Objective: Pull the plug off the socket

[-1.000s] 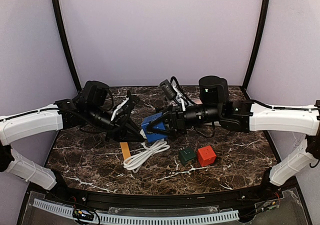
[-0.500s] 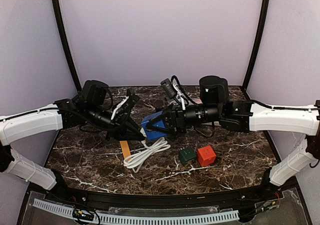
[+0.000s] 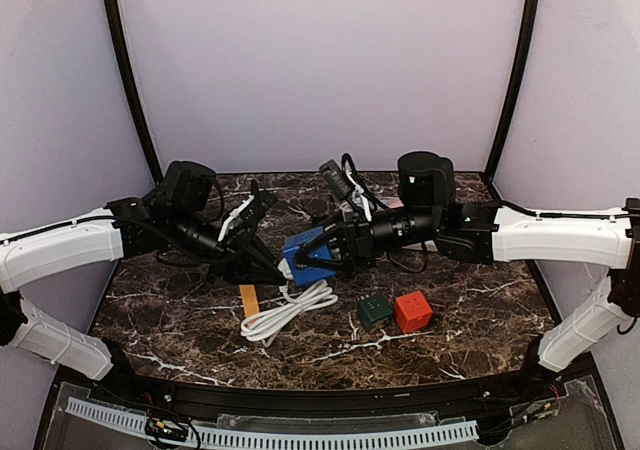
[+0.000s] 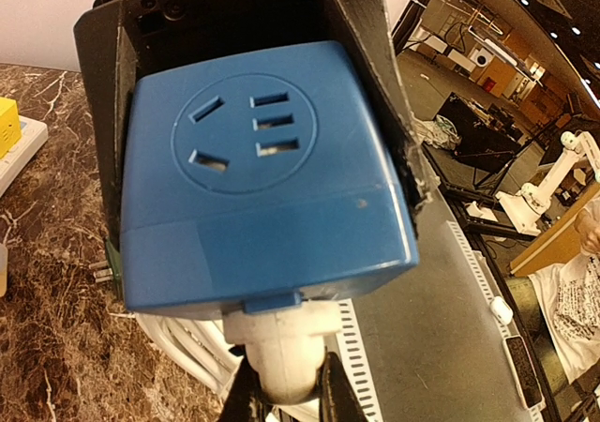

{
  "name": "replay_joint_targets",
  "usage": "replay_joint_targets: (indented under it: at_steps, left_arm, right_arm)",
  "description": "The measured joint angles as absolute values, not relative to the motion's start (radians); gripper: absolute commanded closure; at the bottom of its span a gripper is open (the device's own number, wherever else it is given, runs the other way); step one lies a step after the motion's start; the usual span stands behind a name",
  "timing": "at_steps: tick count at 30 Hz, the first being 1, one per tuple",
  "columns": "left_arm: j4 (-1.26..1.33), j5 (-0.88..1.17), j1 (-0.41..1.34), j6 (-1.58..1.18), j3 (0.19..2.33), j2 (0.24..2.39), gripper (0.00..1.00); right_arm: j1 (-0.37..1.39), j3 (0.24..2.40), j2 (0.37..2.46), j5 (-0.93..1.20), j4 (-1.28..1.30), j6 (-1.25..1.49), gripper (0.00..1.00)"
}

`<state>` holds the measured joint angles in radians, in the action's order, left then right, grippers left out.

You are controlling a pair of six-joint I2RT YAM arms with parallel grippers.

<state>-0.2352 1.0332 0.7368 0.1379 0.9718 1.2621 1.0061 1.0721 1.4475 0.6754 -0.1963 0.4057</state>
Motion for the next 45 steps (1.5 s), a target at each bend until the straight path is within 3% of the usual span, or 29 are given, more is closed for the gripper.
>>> replay_joint_targets:
  at_steps: [27,45]
  left_arm:
    - [-0.223,0.950,0.715,0.143,0.971,1.262,1.00]
    - [-0.218,0.954,0.715,0.148,0.966,1.253,1.00]
  right_arm:
    - [1.047,1.109,1.430,0.358,-0.076,0.474,1.00]
    - [1.025,1.048,1.429,0.506,-0.203,0.453,1.00]
